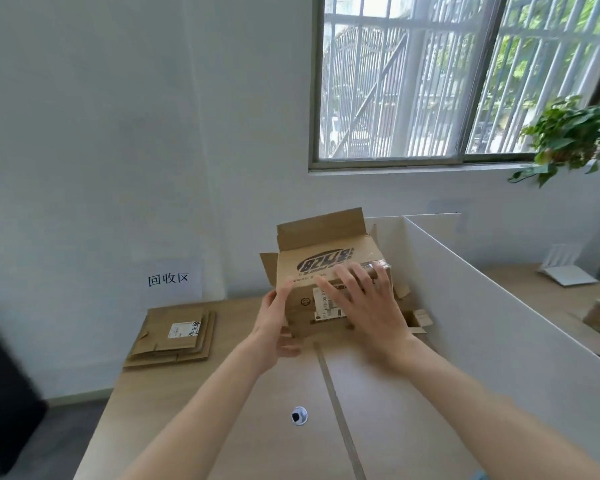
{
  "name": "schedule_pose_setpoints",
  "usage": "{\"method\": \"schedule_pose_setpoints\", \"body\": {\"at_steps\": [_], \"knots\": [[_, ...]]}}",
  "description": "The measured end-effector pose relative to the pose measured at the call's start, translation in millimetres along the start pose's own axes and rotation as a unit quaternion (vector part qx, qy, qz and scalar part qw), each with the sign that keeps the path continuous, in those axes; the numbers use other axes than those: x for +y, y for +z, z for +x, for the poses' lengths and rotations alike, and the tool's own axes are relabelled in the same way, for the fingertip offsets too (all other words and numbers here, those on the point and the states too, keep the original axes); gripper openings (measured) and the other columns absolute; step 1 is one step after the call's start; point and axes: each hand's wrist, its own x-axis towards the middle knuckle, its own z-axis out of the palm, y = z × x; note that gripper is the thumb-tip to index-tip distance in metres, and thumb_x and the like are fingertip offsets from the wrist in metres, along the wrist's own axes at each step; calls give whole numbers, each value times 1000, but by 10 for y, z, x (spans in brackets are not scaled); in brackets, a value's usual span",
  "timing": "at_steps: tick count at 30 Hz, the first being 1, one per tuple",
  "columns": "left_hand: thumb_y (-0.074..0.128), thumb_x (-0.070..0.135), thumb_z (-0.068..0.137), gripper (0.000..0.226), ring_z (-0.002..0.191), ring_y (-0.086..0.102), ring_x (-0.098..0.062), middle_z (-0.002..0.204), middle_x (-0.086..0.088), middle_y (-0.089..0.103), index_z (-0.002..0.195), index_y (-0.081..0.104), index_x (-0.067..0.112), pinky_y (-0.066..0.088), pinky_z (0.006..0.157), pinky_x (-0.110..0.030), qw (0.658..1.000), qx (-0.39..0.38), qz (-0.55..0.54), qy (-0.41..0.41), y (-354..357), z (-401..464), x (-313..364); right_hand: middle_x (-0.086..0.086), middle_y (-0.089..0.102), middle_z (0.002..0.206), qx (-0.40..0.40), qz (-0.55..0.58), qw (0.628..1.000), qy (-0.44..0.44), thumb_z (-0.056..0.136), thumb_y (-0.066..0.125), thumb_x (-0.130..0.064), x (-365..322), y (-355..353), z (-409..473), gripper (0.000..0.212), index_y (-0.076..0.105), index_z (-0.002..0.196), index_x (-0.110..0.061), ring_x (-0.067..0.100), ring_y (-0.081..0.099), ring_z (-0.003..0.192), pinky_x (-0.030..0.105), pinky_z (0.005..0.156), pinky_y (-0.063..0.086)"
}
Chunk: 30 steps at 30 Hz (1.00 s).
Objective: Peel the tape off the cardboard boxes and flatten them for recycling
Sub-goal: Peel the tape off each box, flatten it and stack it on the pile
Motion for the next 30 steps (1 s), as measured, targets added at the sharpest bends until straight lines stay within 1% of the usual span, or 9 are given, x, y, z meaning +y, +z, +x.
{"method": "schedule_pose_setpoints", "body": {"at_steps": [2, 5, 7, 9, 13, 18, 23, 27, 30], "knots": [[63, 92, 60, 106, 140, 44, -31, 158, -4, 37, 150, 21, 54, 41, 109, -52, 970, 30, 194, 140, -64, -15, -103, 11, 37, 144, -63, 61, 996, 15, 48, 83, -32, 20, -45, -17, 131, 17, 160, -28, 35, 36, 133, 56, 113, 22], [67, 90, 53, 133, 157, -4, -16, 169, 7, -6, 157, -6, 51, 1, 126, -50, 801, 37, 497, 331, -154, 30, -467, 6, 31, 145, -184, 148, 972, -1, 44, 75, -73, 7, 5, -209, 143, 0, 159, -32, 30, 30, 134, 51, 110, 23], [67, 86, 56, 136, 156, -10, -16, 170, 7, -5, 160, -8, 41, -7, 126, -44, 707, -4, 603, 369, -173, 78, -782, 4, 28, 147, -220, 190, 956, -34, 52, 68, -81, -98, 121, -424, 137, -7, 157, -35, 29, 26, 137, 53, 113, 20], [64, 84, 58, 137, 156, -7, -15, 169, 5, 4, 163, -1, 26, -7, 127, -41, 668, -39, 648, 364, -153, 97, -1100, 3, 26, 149, -248, 214, 944, -43, 56, 68, -80, -241, 248, -674, 134, -9, 156, -36, 27, 21, 140, 54, 117, 14], [67, 79, 59, 135, 151, 15, -20, 162, -1, 21, 162, 8, 14, -1, 126, -32, 658, -88, 664, 345, -46, 70, -1693, 0, 25, 154, -289, 257, 922, -39, 57, 66, -82, -479, 584, -1225, 130, -4, 156, -35, 25, 20, 144, 47, 117, 10], [69, 78, 54, 135, 145, 29, -21, 156, -1, 31, 160, 18, 12, 16, 122, -29, 703, -130, 644, 273, -16, 90, -2378, -11, -20, 166, -344, 315, 884, -26, 56, 54, -97, -500, 1044, -1933, 136, -15, 157, -38, 12, -20, 153, 46, 123, -13], [64, 82, 51, 137, 141, 32, -19, 155, 3, 33, 160, 19, 14, 24, 119, -28, 714, -143, 654, 206, -162, 173, -2960, -15, -15, 167, -427, 333, 840, 33, 69, 53, -90, -392, 1473, -2743, 126, -17, 158, -35, 8, -4, 155, 37, 127, -3], [65, 78, 52, 135, 143, 28, -17, 157, 5, 28, 161, 13, 19, 29, 118, -30, 726, -150, 657, 134, -282, 227, -3273, -17, -7, 168, -441, 353, 824, 50, 78, 50, -85, -520, 1653, -3121, 112, -10, 159, -38, 7, 4, 155, 31, 125, 0], [67, 79, 58, 131, 153, 11, -20, 167, 2, 15, 163, 9, 28, 11, 126, -35, 718, -167, 664, 124, -301, 360, -3379, -19, 9, 167, -405, 380, 828, 75, 89, 51, -74, -666, 1716, -3165, 90, 7, 160, -42, 8, 20, 152, 23, 117, 13]]}}
